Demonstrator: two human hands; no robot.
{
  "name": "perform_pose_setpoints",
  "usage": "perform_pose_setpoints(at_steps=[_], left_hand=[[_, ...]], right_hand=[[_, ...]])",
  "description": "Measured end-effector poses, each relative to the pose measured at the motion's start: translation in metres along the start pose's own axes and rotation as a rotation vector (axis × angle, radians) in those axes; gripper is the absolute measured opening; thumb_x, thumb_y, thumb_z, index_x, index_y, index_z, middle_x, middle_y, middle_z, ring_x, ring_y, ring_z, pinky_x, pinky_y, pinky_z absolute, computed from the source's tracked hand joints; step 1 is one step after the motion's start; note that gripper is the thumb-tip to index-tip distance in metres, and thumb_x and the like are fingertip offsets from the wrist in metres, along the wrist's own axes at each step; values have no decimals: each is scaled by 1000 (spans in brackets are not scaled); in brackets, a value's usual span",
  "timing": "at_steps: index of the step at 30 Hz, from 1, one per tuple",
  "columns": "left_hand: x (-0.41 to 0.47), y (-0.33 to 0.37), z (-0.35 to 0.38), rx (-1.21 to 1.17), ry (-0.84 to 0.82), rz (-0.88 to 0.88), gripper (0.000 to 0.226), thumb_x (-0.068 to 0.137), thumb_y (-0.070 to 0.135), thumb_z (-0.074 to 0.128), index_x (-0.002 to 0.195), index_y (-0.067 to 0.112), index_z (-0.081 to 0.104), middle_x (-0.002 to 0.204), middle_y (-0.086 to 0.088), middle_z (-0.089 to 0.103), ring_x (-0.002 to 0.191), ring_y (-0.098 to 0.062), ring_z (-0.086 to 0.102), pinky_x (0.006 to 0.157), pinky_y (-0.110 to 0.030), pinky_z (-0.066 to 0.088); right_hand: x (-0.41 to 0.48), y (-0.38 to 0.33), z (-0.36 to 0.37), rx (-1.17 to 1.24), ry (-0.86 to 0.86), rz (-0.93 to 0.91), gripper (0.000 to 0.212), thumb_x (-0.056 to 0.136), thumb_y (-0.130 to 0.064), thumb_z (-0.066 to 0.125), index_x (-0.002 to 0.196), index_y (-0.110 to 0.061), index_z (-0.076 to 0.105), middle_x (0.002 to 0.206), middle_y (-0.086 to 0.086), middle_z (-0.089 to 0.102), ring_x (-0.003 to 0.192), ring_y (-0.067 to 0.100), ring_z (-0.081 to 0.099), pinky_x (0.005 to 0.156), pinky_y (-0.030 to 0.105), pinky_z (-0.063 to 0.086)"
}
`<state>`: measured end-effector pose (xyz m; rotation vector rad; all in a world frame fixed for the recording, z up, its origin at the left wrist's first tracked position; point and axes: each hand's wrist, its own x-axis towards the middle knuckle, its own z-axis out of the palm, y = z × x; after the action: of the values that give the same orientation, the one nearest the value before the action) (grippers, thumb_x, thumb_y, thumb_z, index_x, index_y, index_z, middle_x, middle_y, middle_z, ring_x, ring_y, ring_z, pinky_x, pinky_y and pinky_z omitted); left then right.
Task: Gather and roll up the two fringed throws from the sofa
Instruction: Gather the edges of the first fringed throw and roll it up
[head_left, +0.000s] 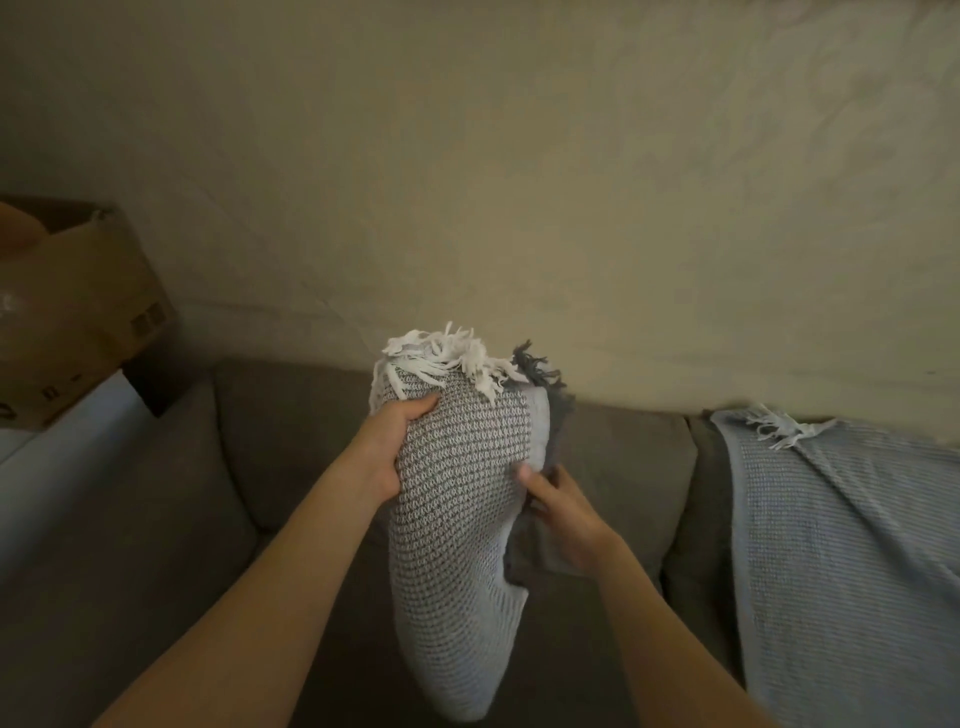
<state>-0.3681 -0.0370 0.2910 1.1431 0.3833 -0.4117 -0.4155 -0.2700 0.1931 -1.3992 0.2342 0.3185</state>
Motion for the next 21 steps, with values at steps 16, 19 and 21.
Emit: perform_pose_setpoints(at_steps=[16, 19, 21], left_hand=[[5, -4, -30, -153, -51, 83, 36, 97, 19, 67, 129, 2, 70, 124, -17, 77, 106, -31, 77, 95, -45, 56], [17, -14, -43, -161, -34, 107, 57, 86, 5, 74, 142, 10, 60, 130, -17, 74, 113, -35, 75, 94, -51, 60], [21, -15, -44, -163, 7, 128, 66, 83, 0, 75, 144, 13, 56, 130, -18, 74, 115, -39, 74, 92, -53, 62]], right_hand=[[-11, -37, 19, 81, -93, 158, 68, 73, -31, 92, 132, -7, 67, 125, 14, 75, 114, 34, 72, 106, 54, 53], [-14, -46, 16, 63, -164, 259, 51, 86, -36, 80, 129, -11, 71, 125, 14, 74, 117, 35, 71, 109, 52, 51], [-17, -52, 14, 70, -128, 290, 43, 89, -39, 76, 124, -13, 74, 119, 12, 77, 112, 32, 73, 104, 47, 53]])
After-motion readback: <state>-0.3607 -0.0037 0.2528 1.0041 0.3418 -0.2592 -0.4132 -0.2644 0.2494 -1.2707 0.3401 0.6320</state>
